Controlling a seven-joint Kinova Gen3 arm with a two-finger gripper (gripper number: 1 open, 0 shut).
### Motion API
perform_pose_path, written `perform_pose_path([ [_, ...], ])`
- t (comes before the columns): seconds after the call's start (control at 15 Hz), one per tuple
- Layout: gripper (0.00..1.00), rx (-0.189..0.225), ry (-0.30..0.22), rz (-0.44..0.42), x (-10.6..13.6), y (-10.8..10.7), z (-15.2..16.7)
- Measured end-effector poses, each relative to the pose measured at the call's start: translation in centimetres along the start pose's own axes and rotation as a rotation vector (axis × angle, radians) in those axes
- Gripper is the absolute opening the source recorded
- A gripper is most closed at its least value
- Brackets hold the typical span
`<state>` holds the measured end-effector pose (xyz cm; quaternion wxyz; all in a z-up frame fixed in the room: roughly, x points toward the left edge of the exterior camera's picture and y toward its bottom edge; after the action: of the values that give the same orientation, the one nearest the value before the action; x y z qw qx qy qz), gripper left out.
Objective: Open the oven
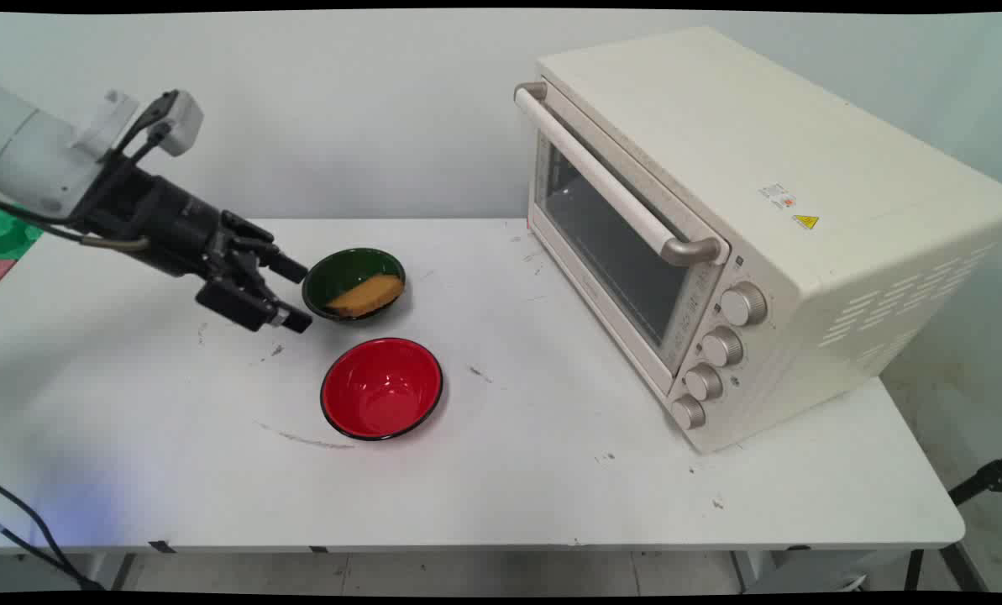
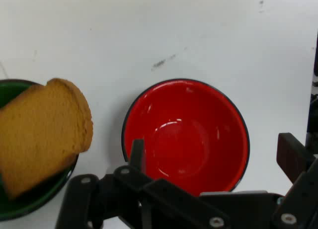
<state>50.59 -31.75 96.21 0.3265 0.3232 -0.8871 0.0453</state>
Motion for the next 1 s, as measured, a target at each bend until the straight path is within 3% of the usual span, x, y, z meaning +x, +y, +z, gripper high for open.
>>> perform_pose_path([
  [0.2, 1.0, 0.008, 0.001, -0.009, 1.6, 0.1, 0.3],
  [0.4, 1.0, 0.02, 0.012, -0.019, 4.6, 0.3, 0.7],
  [1.0, 1.0, 0.079, 0.072, -0.019, 16.1, 0.2, 0.9],
])
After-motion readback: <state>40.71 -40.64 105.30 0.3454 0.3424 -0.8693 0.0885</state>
